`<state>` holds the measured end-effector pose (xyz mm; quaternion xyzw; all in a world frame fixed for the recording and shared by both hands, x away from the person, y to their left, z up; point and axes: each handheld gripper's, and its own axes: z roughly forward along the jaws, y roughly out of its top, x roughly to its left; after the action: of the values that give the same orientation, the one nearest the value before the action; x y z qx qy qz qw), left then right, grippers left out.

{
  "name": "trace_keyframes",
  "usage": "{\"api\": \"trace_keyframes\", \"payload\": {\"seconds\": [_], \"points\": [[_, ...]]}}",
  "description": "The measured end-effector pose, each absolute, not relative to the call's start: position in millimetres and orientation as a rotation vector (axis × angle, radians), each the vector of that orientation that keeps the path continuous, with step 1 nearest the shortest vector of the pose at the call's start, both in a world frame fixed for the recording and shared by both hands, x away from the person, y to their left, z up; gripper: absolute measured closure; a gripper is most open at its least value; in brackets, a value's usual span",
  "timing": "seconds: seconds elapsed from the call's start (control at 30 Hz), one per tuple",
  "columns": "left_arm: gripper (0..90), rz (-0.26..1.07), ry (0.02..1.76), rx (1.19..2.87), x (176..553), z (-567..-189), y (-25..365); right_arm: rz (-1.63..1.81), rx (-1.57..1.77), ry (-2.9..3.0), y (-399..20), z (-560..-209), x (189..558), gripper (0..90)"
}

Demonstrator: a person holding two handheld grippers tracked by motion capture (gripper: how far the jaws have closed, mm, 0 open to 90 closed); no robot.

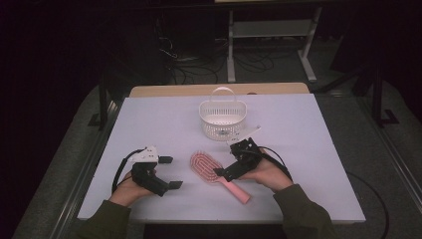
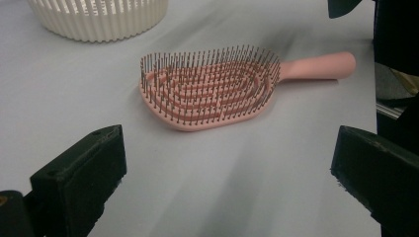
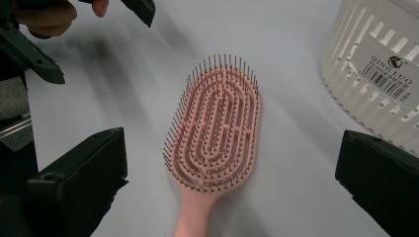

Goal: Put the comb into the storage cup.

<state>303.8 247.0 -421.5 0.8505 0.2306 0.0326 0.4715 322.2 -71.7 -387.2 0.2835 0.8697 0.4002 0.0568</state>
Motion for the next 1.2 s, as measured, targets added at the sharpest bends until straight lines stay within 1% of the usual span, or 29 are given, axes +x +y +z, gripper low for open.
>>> {"api": "trace_keyframes", "payload": {"seconds": [1.2], "points": [[0.4, 0.081, 0.563, 2.087, 303.6, -421.9, 246.7, 1.134, 0.850, 2.700, -64.8, -404.6, 314.1, 0.0]]}}
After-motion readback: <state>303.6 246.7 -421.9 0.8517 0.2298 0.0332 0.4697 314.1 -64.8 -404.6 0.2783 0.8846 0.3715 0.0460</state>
